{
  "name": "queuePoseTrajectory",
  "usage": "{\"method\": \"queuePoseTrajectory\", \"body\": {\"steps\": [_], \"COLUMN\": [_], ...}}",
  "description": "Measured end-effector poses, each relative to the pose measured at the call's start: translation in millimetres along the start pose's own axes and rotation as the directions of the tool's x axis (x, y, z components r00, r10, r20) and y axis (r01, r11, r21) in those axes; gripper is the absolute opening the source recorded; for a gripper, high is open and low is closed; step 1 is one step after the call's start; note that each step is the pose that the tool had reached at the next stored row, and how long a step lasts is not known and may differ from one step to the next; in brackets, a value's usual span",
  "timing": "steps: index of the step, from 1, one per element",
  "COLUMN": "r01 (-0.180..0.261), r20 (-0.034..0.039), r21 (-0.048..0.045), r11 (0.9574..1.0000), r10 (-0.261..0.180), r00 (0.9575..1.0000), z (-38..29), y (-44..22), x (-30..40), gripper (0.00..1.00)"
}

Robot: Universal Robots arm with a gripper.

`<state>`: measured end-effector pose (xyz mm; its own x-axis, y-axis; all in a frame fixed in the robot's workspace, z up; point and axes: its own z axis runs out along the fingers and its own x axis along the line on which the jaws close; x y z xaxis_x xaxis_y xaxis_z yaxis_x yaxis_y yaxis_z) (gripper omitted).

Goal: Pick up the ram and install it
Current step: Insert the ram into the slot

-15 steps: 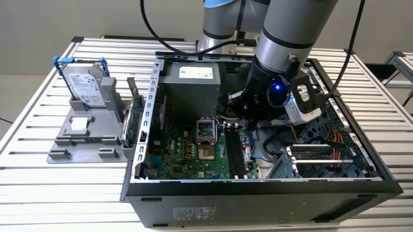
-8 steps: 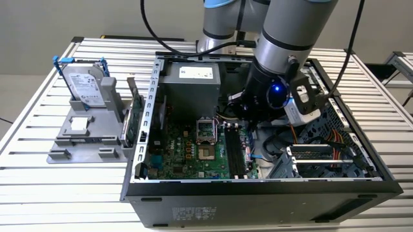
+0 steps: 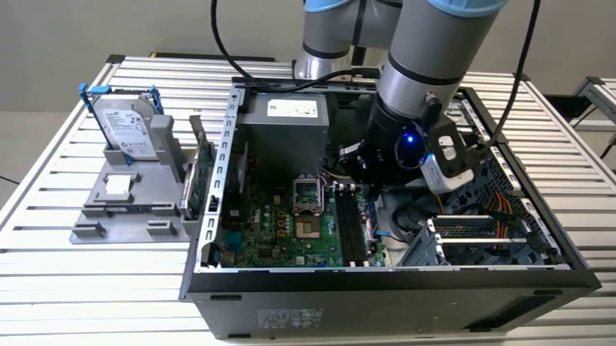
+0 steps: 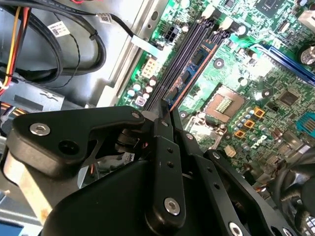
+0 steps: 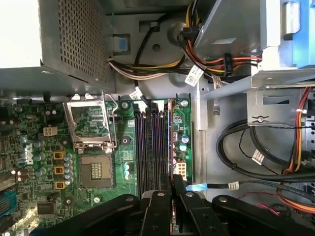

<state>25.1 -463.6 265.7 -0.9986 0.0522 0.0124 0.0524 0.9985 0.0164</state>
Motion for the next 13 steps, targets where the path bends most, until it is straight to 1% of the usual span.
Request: {"method": "queuePoseTrajectory", "body": {"steps": [1,5,13], "r01": [0.000,0.000,0.004], "r20": [0.0000,0.0000,-0.0001], "r21": [0.0000,-0.0001,0.0001], "r11": [1.0000,1.0000,1.0000], "r10": [0.000,0.000,-0.004], "r00": [1.0000,1.0000,1.0000], "z": [6.7,10.1,13.5], "y": [-0.1,-0.3,-1.5], "x": [-0.4,-0.6,-0.9], "gripper": [0.00,0.00,0.00]}}
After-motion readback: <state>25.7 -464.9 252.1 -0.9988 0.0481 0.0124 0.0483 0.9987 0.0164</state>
